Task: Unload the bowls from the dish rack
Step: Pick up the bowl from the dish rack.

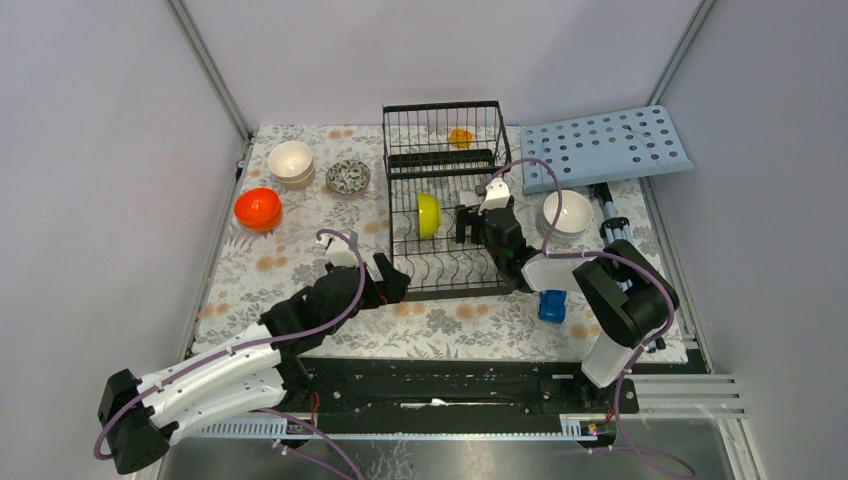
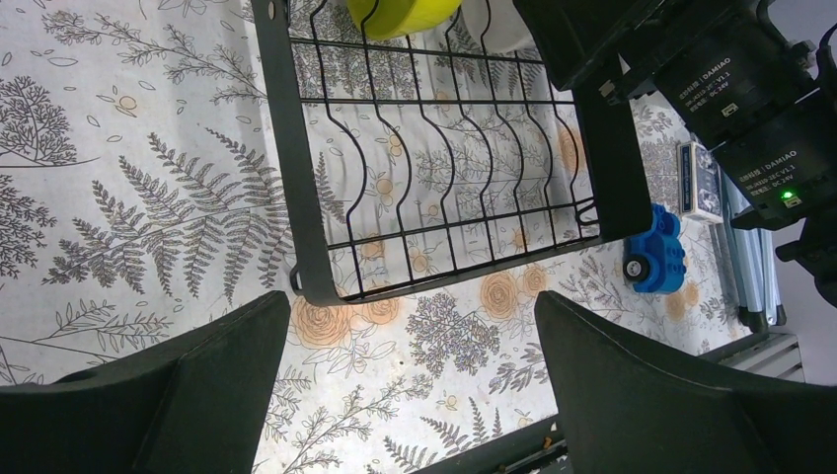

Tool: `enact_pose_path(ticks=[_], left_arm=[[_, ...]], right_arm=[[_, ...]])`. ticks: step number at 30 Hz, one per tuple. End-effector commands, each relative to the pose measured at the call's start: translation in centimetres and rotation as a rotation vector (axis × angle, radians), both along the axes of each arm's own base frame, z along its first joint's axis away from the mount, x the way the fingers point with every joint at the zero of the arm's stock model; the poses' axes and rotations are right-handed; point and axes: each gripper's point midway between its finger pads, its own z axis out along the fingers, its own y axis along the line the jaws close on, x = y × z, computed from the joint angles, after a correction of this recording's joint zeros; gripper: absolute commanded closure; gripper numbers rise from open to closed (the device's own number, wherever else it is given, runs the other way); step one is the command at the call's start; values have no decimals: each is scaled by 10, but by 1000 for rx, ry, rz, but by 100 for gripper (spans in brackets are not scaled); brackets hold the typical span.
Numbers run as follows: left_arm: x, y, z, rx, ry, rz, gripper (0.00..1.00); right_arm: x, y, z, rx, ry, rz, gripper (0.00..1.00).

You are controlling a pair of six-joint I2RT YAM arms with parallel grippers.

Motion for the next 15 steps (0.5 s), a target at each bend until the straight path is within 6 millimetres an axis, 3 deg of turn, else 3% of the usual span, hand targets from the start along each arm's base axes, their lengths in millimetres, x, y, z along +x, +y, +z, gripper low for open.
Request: enact_pose_path(ticks=[1,11,15], left_arm=[[2,-2,3,-34,-11,8,1],[1,-3,-1,-35,-4,3,1],[0,-3,-1,-42,-3,3,1]], right_arm=[[16,10,25,46,-63,7,11],[16,10,25,41,-44,3,33],[17,10,22,30,-25,-2,27]])
